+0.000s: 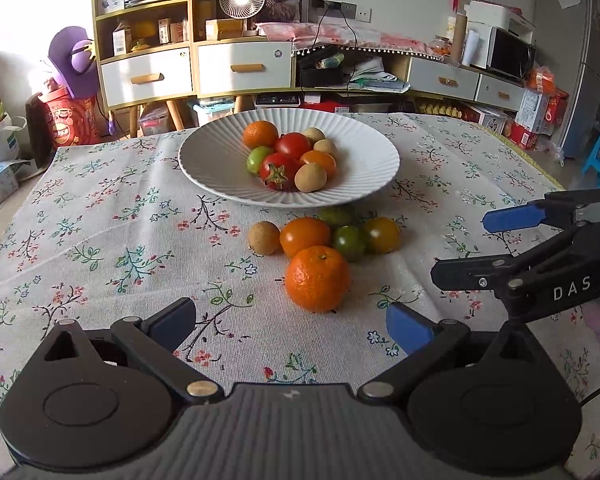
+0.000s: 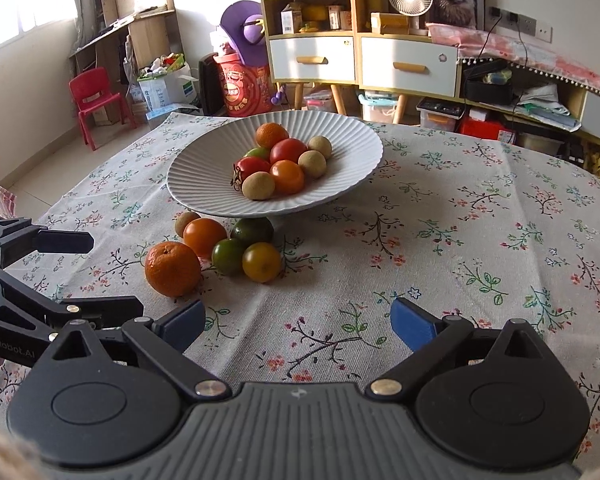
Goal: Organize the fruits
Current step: 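Withdraw both tools from the plate toward the remaining fruits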
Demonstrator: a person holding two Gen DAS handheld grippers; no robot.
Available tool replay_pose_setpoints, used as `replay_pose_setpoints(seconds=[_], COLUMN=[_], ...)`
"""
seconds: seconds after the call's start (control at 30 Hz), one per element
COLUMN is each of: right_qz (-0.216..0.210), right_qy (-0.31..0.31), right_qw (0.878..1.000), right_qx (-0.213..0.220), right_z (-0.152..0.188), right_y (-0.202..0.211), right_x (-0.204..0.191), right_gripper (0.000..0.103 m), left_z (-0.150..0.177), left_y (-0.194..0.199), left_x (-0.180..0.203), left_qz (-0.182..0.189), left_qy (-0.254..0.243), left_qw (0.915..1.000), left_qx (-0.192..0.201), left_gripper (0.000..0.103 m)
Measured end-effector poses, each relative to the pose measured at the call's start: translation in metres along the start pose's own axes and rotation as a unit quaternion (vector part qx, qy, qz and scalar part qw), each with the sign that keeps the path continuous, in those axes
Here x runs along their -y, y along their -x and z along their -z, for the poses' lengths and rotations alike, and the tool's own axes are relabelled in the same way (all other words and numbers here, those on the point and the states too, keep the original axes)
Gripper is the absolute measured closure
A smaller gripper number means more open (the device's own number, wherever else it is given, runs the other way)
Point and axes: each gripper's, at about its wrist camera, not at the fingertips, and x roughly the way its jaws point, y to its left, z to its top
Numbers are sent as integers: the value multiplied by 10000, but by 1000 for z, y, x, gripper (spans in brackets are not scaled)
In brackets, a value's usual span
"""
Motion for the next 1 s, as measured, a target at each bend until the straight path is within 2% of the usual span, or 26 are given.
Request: replay_pose_setpoints(seconds=[0.17, 0.4, 0.63, 0.83, 1.0], right_qz=[154, 218, 292, 222, 87], right_qy=[184, 181, 297, 302, 398], right_qw=[9997, 9996, 9991, 9993, 9992], right_qx=[-60, -80, -97, -44, 12], right_z=[5, 5, 3, 0, -4], right_y=[-7, -13, -21, -24, -25], right_x=[-3, 0, -3, -4, -6], right_gripper=[4, 5, 7, 18, 32], left_z=[5, 9, 7, 3, -3], left_y=[-8, -19, -20, -20, -20], left_x=[3, 6, 7, 7, 6], left_qz=[20, -147, -150, -75, 81], left_qy=[-25, -152, -47, -47, 86], left_qw=[10000, 9996, 9997, 9999, 9999], left_qx=[24, -164, -175, -148, -103], left_gripper=[4, 4, 4, 8, 24])
